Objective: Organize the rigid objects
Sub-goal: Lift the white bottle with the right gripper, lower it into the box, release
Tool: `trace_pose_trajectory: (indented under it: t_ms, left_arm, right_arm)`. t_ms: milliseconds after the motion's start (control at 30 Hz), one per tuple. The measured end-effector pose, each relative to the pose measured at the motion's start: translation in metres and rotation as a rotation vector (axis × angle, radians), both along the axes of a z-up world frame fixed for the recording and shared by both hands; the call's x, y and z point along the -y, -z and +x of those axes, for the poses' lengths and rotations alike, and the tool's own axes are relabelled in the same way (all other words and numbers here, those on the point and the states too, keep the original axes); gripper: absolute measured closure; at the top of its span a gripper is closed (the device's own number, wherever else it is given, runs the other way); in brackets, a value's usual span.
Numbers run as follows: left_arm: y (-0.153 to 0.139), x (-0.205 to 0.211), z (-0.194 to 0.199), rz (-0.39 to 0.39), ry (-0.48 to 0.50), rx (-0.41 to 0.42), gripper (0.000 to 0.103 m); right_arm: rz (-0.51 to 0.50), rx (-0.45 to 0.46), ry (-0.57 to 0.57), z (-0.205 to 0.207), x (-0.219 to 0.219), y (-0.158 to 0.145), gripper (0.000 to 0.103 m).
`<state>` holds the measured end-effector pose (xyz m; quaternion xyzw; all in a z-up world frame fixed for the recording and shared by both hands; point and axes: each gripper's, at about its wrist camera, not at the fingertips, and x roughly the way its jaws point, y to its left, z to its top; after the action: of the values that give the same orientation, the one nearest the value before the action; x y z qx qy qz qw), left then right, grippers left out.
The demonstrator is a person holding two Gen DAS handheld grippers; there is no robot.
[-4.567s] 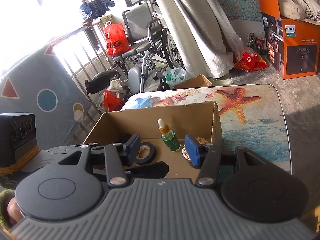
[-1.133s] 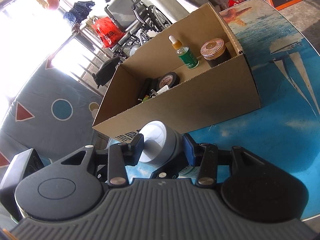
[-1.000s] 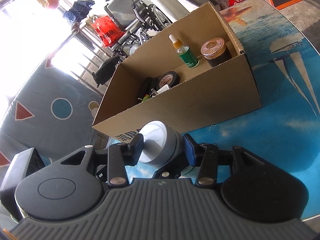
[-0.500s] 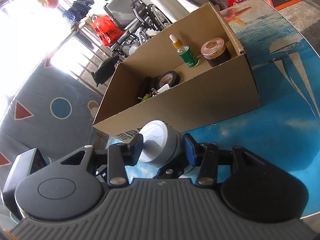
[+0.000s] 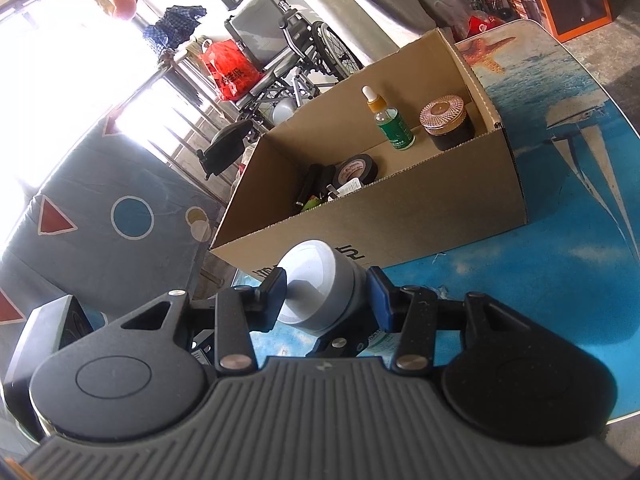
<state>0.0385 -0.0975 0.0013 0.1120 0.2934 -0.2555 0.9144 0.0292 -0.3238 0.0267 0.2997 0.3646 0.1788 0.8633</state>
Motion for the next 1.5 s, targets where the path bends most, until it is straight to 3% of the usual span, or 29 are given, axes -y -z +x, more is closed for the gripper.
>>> trace_pose_trajectory:
  t_ms: [167, 433, 633, 800, 1033, 1300, 1500]
  left_arm:
    - [-0.019, -0.006, -0.013, -0.014, -0.006, 0.050, 0.049]
    - [-0.067, -0.014, -0.019, -0.052, 0.006, 0.173, 0.049]
    - [-0.096, -0.001, 0.002, -0.067, 0.035, 0.235, 0.049]
    - [-0.102, 0.013, 0.039, -0.082, 0.054, 0.204, 0.049]
    - [-0.078, 0.026, 0.099, -0.080, 0.060, 0.073, 0.049]
    - [-0.028, 0.025, 0.149, -0.058, 0.050, -0.094, 0.049]
    - [-0.005, 0.028, 0.168, -0.044, 0.048, -0.161, 0.049]
  right_arm:
    - [0.002, 0.052, -0.005, -0.012, -0.003, -0.017, 0.059]
    - [-0.010, 0.208, -0.007, -0.027, -0.007, -0.073, 0.057]
    - [-0.034, 0.303, 0.010, -0.016, 0.002, -0.112, 0.056]
    - [-0.060, 0.306, 0.020, 0.017, 0.017, -0.129, 0.055]
    - [-0.046, 0.206, 0.018, 0.082, 0.039, -0.106, 0.055]
    - [-0.028, 0.061, 0.002, 0.144, 0.042, -0.039, 0.055]
    - [-0.065, 0.015, -0.008, 0.171, 0.040, -0.008, 0.055]
